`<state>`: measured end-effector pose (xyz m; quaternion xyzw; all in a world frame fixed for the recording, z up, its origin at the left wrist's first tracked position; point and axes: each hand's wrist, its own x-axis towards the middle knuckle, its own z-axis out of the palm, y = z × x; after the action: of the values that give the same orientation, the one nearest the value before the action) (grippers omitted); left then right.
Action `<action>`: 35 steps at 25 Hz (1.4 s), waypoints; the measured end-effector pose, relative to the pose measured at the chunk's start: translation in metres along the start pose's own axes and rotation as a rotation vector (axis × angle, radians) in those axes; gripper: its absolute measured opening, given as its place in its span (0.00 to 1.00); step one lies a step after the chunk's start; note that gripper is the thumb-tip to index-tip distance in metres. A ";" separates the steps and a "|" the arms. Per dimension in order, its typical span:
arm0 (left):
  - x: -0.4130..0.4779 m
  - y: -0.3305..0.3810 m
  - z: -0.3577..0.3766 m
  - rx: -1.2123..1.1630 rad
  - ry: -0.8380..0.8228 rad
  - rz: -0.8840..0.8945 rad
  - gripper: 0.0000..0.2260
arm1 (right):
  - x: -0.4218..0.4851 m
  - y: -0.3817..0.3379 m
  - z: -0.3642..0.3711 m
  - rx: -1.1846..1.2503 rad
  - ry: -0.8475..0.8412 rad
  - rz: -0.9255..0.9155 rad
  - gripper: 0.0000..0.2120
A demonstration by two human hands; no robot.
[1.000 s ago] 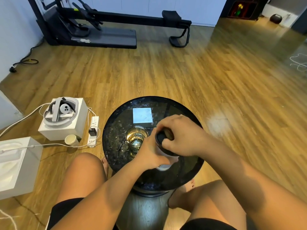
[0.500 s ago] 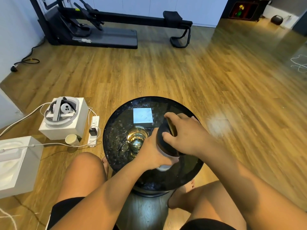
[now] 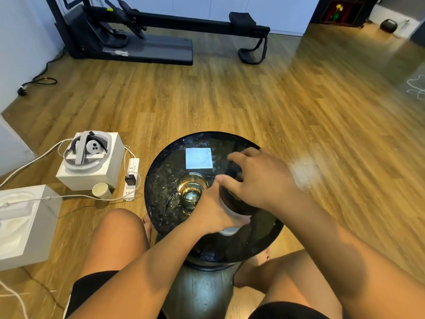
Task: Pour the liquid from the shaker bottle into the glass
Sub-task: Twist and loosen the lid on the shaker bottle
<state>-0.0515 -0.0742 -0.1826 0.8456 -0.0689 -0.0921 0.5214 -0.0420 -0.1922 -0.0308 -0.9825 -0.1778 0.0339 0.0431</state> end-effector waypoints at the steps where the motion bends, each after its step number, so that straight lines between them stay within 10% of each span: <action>1: 0.000 0.001 0.000 -0.007 0.008 -0.003 0.38 | 0.001 0.002 -0.001 -0.059 -0.046 0.051 0.28; 10: -0.004 -0.012 -0.001 -0.162 -0.003 -0.056 0.38 | -0.013 -0.008 0.011 0.473 0.056 -0.280 0.13; 15: -0.004 0.002 -0.002 -0.092 0.024 0.014 0.39 | -0.001 0.009 0.003 0.052 -0.025 0.000 0.26; 27: -0.003 -0.003 0.000 -0.150 0.018 0.047 0.47 | 0.005 0.011 0.005 0.249 -0.022 -0.280 0.22; 32: 0.001 -0.003 0.000 -0.067 0.006 0.027 0.37 | 0.007 0.004 0.016 -0.116 -0.128 0.153 0.37; 35: 0.000 -0.005 0.001 -0.083 0.042 0.075 0.42 | 0.010 0.007 0.011 0.011 -0.169 -0.076 0.28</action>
<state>-0.0521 -0.0733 -0.1874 0.8219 -0.0854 -0.0574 0.5603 -0.0311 -0.1948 -0.0434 -0.9684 -0.2180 0.1160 0.0346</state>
